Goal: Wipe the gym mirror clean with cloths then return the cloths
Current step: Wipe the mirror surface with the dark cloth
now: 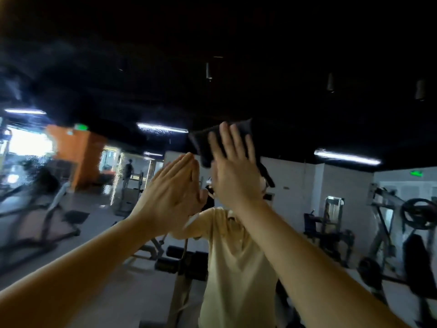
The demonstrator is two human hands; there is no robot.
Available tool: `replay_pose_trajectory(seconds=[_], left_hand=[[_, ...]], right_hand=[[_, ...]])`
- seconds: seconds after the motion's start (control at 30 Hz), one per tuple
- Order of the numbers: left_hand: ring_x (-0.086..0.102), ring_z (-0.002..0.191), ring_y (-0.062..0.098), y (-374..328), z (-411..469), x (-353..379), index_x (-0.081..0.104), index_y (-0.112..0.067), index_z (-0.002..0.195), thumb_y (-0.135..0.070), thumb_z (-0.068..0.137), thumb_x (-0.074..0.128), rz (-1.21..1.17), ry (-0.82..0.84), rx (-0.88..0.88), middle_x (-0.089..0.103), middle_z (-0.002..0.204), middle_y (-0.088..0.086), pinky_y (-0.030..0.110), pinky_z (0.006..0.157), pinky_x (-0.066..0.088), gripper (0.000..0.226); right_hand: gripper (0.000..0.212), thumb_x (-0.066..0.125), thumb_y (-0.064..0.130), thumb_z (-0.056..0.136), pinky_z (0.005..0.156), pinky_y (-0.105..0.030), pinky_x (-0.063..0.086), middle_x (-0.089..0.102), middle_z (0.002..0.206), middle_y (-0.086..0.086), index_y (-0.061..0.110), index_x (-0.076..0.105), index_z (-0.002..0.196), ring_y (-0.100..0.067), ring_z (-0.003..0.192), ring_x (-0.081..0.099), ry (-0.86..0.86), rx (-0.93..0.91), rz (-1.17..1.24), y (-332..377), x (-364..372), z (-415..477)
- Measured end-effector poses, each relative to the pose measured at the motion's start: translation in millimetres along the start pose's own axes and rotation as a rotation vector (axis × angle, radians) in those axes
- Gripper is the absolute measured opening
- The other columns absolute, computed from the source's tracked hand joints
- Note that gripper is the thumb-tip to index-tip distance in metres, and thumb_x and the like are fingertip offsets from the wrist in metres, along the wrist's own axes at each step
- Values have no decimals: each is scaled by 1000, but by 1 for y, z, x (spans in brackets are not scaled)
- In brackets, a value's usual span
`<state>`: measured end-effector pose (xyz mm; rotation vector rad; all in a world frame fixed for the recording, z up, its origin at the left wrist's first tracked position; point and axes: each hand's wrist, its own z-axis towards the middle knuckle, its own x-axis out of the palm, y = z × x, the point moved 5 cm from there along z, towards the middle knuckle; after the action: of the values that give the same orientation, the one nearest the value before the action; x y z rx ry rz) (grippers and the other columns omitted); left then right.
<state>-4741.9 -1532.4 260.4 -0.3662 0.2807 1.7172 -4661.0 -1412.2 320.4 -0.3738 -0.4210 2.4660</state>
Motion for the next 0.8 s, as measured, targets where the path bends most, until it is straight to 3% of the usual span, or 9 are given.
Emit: replay_pose_trajectory(seconds=[0.07, 0.17, 0.23, 0.33, 0.43, 0.5, 0.57, 0.7, 0.8], left_hand=[[51, 134, 15, 9, -12, -14, 66, -8, 134, -30, 105, 38, -48, -214, -43, 62, 144, 9, 48, 111, 47, 45], [49, 143, 25, 20, -34, -8, 62, -8, 143, -32, 105, 41, -25, -189, -150, 55, 154, 9, 49, 115, 44, 49], [38, 153, 30, 17, -42, 1, 50, -2, 153, -42, 104, 31, 28, -91, -126, 43, 163, 14, 47, 124, 33, 66], [12, 160, 25, 13, -47, 13, 29, -1, 161, -51, 100, 19, 114, 20, -95, 16, 171, 13, 37, 128, 10, 79], [-4, 160, 16, 20, -51, 17, 11, -10, 162, -58, 98, 9, 132, 85, -91, -1, 172, 4, 32, 129, 3, 80], [-6, 161, 13, 25, -49, 15, 9, -14, 163, -63, 95, 3, 90, 138, -98, -3, 173, 1, 32, 131, 3, 84], [1, 162, 14, 29, -45, 9, 19, -11, 164, -64, 94, 4, 13, 166, -97, 5, 174, 3, 38, 133, 9, 89], [21, 160, 16, 38, -59, -1, 38, -10, 161, -50, 102, 12, -17, 109, -97, 28, 171, 5, 44, 131, 20, 75], [11, 162, 17, 41, -88, 10, 27, -8, 164, -41, 100, 11, 71, 144, -92, 16, 173, 5, 42, 132, 14, 74]], right_hand=[[64, 31, 36, 104, 130, -49, -1, 11, 174, -9, 18, 25, 165, -26, 162, 0, 109, -209, 40, 43, 19, -48], [56, 32, 31, 109, 130, -49, 2, 14, 174, -5, 20, 28, 164, -25, 162, 0, 398, -611, 76, 78, 30, -139], [57, 41, 29, 109, 130, -48, 7, 16, 174, -3, 22, 31, 164, -23, 162, 6, 469, -719, 54, 60, 19, -162], [65, 53, 35, 104, 130, -48, 5, 17, 172, -5, 23, 29, 163, -23, 160, 10, 331, -470, -49, -4, -9, -124], [58, 40, 31, 108, 130, -49, 8, 15, 173, -7, 20, 28, 164, -24, 161, 7, 169, -40, -83, -64, -33, -68], [59, 33, 31, 106, 130, -52, 10, 15, 173, -11, 15, 31, 163, -28, 161, 9, 99, 148, -45, -60, -36, -52], [61, 35, 32, 105, 130, -53, 10, 12, 174, -12, 15, 29, 163, -29, 162, 6, 50, 170, -21, -26, -24, -55], [70, 42, 29, 101, 130, -52, 0, 3, 175, -9, 19, 20, 166, -27, 162, -5, 208, -191, 119, 81, 28, -136], [60, 34, 24, 104, 130, -51, 6, 10, 175, -7, 17, 29, 163, -25, 161, -3, 576, -640, 227, 132, 46, -221]])
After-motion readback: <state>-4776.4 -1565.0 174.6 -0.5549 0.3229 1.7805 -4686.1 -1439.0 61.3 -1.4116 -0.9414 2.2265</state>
